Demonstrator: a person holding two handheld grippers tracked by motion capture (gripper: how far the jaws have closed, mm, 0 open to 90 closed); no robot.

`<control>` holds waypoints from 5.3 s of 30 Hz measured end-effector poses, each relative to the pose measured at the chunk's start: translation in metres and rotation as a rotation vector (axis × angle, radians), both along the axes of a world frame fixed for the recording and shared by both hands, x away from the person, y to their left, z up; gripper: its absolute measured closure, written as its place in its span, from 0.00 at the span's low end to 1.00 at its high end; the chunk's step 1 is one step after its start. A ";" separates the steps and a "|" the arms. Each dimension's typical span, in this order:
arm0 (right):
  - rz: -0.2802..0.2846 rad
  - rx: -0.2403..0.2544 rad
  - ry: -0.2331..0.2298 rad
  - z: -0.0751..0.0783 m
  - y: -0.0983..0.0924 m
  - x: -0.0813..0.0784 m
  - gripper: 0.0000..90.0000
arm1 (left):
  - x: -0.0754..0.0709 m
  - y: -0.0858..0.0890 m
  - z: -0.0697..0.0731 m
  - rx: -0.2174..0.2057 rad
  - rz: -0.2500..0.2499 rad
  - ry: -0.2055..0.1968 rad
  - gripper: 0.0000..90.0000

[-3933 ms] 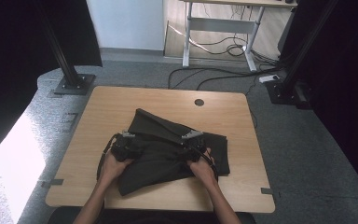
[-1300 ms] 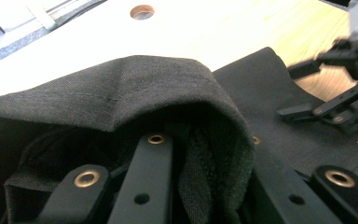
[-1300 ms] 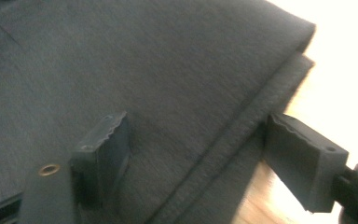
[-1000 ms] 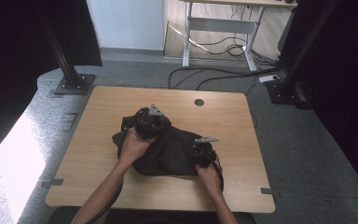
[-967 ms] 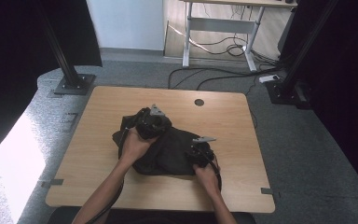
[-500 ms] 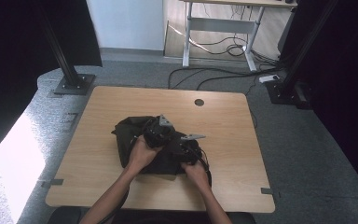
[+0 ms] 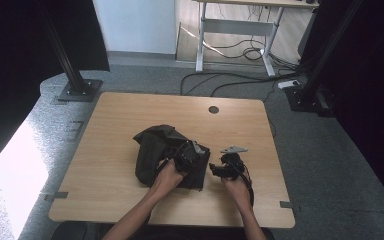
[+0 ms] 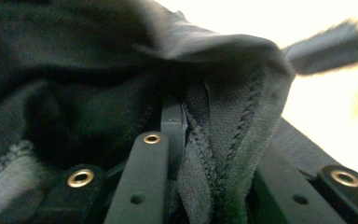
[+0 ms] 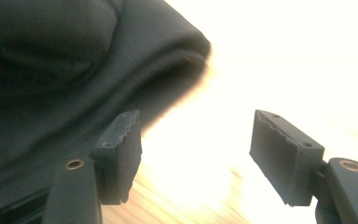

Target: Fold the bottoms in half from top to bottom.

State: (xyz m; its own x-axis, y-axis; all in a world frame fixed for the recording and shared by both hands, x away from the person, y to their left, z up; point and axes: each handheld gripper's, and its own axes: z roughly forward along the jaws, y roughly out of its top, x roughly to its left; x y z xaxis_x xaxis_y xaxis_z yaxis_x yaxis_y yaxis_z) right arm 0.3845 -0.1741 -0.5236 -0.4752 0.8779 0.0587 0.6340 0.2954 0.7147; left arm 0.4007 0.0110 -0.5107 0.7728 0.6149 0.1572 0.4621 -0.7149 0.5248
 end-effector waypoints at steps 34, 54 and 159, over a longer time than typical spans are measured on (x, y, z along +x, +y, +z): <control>-0.029 0.031 0.035 -0.007 -0.032 -0.008 0.32 | 0.008 0.098 0.144 -0.313 0.053 -0.086 0.23; -0.042 -0.008 0.020 -0.023 -0.033 -0.012 0.24 | 0.042 0.257 0.032 -0.260 0.446 -0.016 0.02; -0.090 0.034 0.044 0.037 0.012 0.128 0.49 | -0.047 0.156 -0.023 -0.248 0.139 0.003 0.00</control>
